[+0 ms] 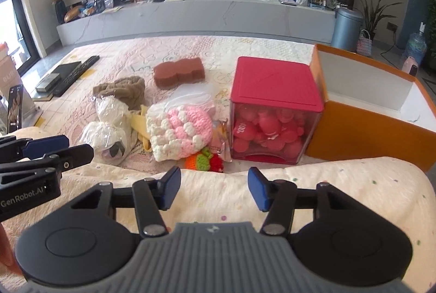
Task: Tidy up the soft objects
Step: 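Close the left tool on the plastic-wrapped bundle while the right tool grasps the crocheted ball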
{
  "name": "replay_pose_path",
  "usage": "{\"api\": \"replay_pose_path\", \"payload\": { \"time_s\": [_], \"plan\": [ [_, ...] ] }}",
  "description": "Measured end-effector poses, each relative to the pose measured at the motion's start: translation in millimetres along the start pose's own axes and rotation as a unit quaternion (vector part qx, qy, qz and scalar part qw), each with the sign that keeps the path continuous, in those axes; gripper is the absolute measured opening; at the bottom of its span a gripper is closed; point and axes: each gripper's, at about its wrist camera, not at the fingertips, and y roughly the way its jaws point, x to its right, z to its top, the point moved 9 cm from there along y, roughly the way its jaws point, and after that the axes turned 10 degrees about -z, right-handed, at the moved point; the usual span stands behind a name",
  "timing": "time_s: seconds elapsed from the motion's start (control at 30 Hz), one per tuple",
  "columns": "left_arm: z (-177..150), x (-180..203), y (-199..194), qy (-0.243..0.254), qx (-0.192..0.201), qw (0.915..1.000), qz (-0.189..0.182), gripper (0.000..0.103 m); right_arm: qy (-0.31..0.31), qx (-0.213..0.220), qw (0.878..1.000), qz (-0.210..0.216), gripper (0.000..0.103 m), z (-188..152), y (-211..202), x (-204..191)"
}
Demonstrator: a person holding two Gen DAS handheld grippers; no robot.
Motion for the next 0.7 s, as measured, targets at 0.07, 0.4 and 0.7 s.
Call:
{"api": "replay_pose_path", "payload": {
  "time_s": [0.07, 0.4, 0.7],
  "plan": [
    [-1, -11, 4, -0.011, -0.008, 0.9999, 0.008, 0.061, -0.004, -0.003, 1.0, 0.013, 0.056, 3, 7, -7],
    [13, -60, 44, -0.027, -0.055, 0.9978, 0.026, 0.09, -0.016, -0.027, 0.999, 0.04, 0.083, 26, 57, -35],
    [7, -86, 88, -0.081, -0.104, 0.9908, 0.03, 0.09, -0.003, -0.069, 0.996, 0.053, 0.09, 30, 109, -49]
  ]
}}
